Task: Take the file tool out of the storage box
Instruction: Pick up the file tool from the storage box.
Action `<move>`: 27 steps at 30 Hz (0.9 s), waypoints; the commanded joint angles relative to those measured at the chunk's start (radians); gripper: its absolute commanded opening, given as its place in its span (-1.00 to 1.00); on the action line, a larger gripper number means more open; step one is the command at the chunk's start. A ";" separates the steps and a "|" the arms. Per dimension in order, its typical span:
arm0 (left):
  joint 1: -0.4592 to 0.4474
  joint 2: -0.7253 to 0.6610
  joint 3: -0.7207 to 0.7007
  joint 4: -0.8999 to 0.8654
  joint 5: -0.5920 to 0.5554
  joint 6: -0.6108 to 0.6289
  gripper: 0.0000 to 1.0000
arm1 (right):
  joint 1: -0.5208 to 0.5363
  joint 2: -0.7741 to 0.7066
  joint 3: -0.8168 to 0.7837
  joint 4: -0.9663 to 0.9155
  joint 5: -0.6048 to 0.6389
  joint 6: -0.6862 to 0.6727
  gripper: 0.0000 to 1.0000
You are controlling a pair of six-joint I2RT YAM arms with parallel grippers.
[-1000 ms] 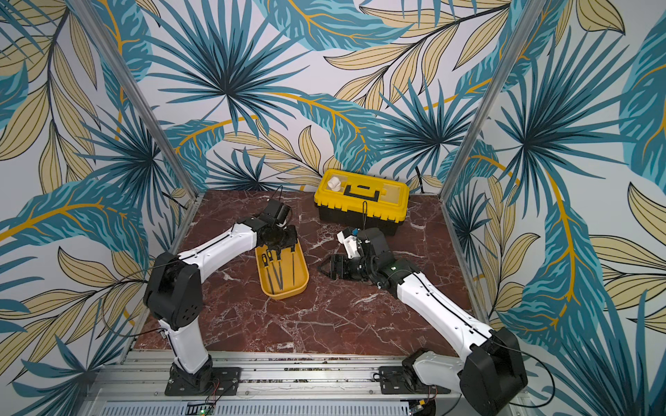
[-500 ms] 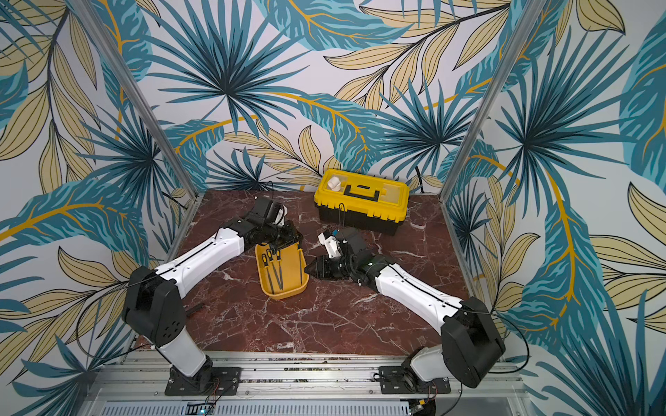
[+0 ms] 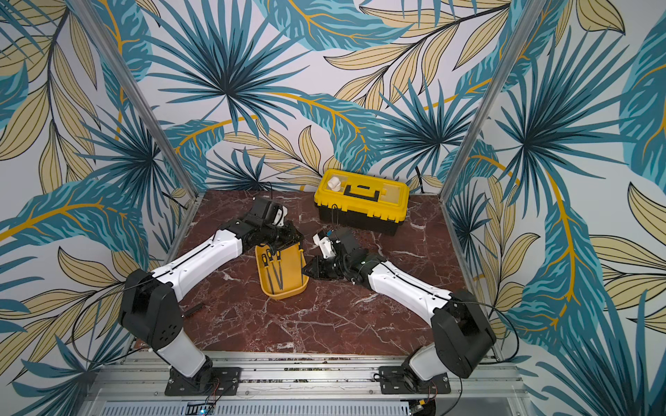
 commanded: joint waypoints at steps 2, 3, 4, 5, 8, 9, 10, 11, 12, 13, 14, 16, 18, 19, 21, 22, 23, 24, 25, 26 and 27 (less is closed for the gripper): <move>-0.010 -0.031 -0.015 0.025 0.012 -0.013 -0.67 | 0.013 0.021 0.021 0.028 0.005 0.001 -0.58; -0.010 -0.030 -0.014 0.024 0.012 -0.013 -0.67 | 0.016 0.022 0.022 0.030 0.004 0.001 -0.59; -0.009 -0.029 -0.014 0.024 0.012 -0.014 -0.67 | 0.018 0.024 0.023 0.033 0.002 0.002 -0.60; -0.010 -0.028 -0.014 0.024 0.011 -0.014 -0.67 | 0.020 0.027 0.024 0.034 0.000 0.002 -0.60; -0.011 -0.027 -0.015 0.025 0.010 -0.014 -0.67 | 0.026 0.032 0.030 0.037 -0.003 0.004 -0.62; -0.011 -0.025 -0.015 0.025 0.010 -0.013 -0.67 | 0.028 0.035 0.032 0.037 -0.006 0.004 -0.62; -0.011 -0.024 -0.015 0.025 0.008 -0.013 -0.67 | 0.030 0.036 0.033 0.038 -0.007 0.004 -0.64; -0.012 -0.025 -0.016 0.025 0.009 -0.013 -0.67 | 0.032 0.036 0.034 0.037 -0.007 0.004 -0.65; -0.011 -0.024 -0.015 0.024 0.007 -0.013 -0.67 | 0.033 0.037 0.035 0.036 -0.007 0.004 -0.65; -0.011 -0.025 -0.013 0.025 0.006 -0.011 -0.66 | 0.035 0.037 0.036 0.036 -0.007 0.003 -0.67; -0.011 -0.024 -0.013 0.023 0.004 -0.011 -0.67 | 0.035 0.038 0.037 0.035 -0.008 0.003 -0.68; -0.011 -0.024 -0.014 0.022 0.001 -0.010 -0.67 | 0.038 0.038 0.038 0.034 -0.009 0.002 -0.69; -0.011 -0.022 -0.013 0.021 0.001 -0.008 -0.67 | 0.039 0.039 0.039 0.029 -0.003 0.000 -0.74; -0.011 -0.021 -0.012 0.019 0.001 -0.007 -0.67 | 0.039 0.038 0.039 0.026 0.002 -0.002 -0.77; -0.012 -0.022 -0.010 0.015 -0.003 -0.004 -0.67 | 0.039 0.038 0.039 0.021 0.007 -0.004 -0.83; -0.011 -0.022 -0.011 0.013 -0.006 -0.002 -0.67 | 0.040 0.038 0.039 0.018 0.010 -0.005 -0.85; -0.012 -0.021 -0.009 0.011 -0.007 -0.001 -0.67 | 0.039 0.037 0.039 0.016 0.013 -0.006 -0.87; -0.011 -0.020 -0.009 0.009 -0.011 0.002 -0.66 | 0.040 0.037 0.039 0.013 0.016 -0.007 -0.90; -0.011 -0.021 -0.009 0.007 -0.013 0.003 -0.67 | 0.040 0.035 0.039 0.009 0.017 -0.008 -0.92; -0.011 -0.021 -0.009 0.004 -0.017 0.007 -0.64 | 0.040 0.034 0.039 0.005 0.023 -0.011 -0.95; -0.011 -0.021 -0.009 0.002 -0.018 0.009 -0.49 | 0.040 0.033 0.039 0.000 0.032 -0.012 -0.97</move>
